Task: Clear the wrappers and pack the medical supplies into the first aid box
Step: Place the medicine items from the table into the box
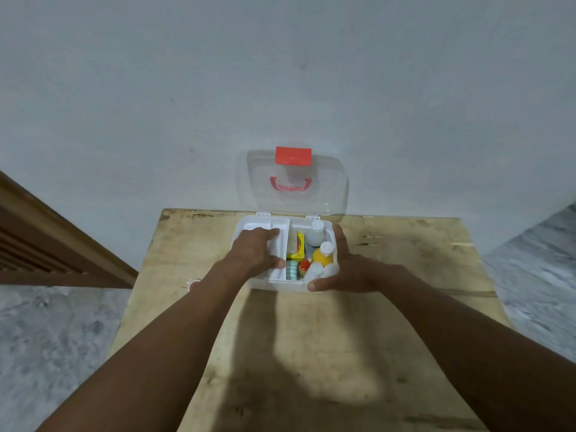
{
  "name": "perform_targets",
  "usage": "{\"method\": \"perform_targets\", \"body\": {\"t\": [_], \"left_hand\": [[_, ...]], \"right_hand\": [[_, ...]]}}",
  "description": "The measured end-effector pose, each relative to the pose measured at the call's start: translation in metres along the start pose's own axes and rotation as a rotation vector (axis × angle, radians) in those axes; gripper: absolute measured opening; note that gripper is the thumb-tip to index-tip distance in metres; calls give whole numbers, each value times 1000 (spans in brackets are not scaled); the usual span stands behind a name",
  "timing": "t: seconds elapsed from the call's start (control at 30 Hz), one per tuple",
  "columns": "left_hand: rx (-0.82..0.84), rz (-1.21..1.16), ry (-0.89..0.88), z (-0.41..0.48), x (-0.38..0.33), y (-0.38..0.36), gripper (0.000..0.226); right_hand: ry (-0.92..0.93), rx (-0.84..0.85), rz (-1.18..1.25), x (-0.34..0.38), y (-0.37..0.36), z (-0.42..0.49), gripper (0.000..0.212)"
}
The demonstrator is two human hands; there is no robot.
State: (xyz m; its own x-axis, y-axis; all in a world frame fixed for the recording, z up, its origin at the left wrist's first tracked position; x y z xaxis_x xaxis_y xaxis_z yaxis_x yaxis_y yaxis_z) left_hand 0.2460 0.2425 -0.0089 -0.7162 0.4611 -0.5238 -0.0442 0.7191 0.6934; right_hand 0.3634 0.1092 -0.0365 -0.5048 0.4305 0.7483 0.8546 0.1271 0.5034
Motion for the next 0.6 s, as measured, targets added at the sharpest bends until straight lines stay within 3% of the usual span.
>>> {"method": "perform_targets", "body": {"t": [0.17, 0.3, 0.5, 0.6], "left_hand": [[-1, 16, 5, -3, -3, 1, 90], [-106, -2, -17, -24, -7, 5, 97], [-655, -129, -115, -113, 12, 6, 50], [-788, -111, -81, -155, 49, -27, 35]], "right_hand": [[-4, -37, 27, -2, 5, -1, 132], [25, -17, 40, 2, 3, 0, 124], [38, -62, 54, -9, 5, -2, 151], [48, -69, 44, -8, 4, 0, 152]]}}
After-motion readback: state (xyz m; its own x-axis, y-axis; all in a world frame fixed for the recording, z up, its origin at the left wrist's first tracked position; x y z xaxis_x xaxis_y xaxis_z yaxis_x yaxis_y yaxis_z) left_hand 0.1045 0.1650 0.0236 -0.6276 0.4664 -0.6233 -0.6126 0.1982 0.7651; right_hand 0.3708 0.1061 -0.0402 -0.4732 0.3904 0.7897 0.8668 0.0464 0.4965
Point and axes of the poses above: each hand's wrist, its own z-axis towards the middle knuckle, its own y-axis out of the back of the hand, x = y × z, the point moved 10 cm from there along z, towards the middle knuckle, and after that the axes turned 6 degrees about x, right-handed, at the moved point
